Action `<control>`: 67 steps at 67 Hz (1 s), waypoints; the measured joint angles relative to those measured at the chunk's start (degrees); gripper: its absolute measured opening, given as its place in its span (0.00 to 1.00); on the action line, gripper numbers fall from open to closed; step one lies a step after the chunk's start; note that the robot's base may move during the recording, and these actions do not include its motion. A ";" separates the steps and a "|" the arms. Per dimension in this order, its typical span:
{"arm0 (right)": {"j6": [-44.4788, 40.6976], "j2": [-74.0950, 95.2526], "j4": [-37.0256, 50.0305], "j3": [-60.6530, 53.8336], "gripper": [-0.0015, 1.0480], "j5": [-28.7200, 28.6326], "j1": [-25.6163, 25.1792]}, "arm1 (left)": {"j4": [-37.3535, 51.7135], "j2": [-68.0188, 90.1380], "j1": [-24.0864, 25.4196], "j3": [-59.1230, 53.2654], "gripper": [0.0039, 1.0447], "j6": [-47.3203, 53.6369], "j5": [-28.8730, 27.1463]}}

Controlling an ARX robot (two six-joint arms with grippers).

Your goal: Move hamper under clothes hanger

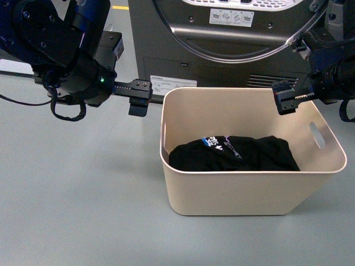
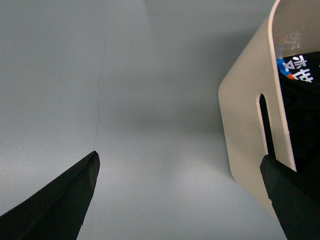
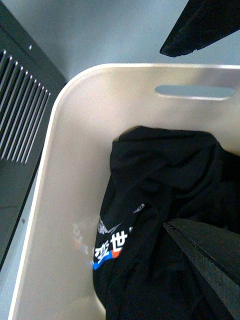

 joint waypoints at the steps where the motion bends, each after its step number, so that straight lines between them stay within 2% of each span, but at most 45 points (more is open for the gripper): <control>1: -0.09 0.28 0.02 0.11 0.92 0.26 -0.28 | 0.11 0.22 -0.20 0.09 0.94 -0.11 0.02; 36: -1.01 9.81 -2.40 6.05 0.92 -1.60 -7.04 | 2.21 6.69 -2.01 4.52 0.94 -5.07 -1.03; 67: -1.05 14.93 -3.17 10.56 0.92 -3.13 -8.87 | 1.86 13.86 -4.98 11.89 0.94 -7.19 -1.09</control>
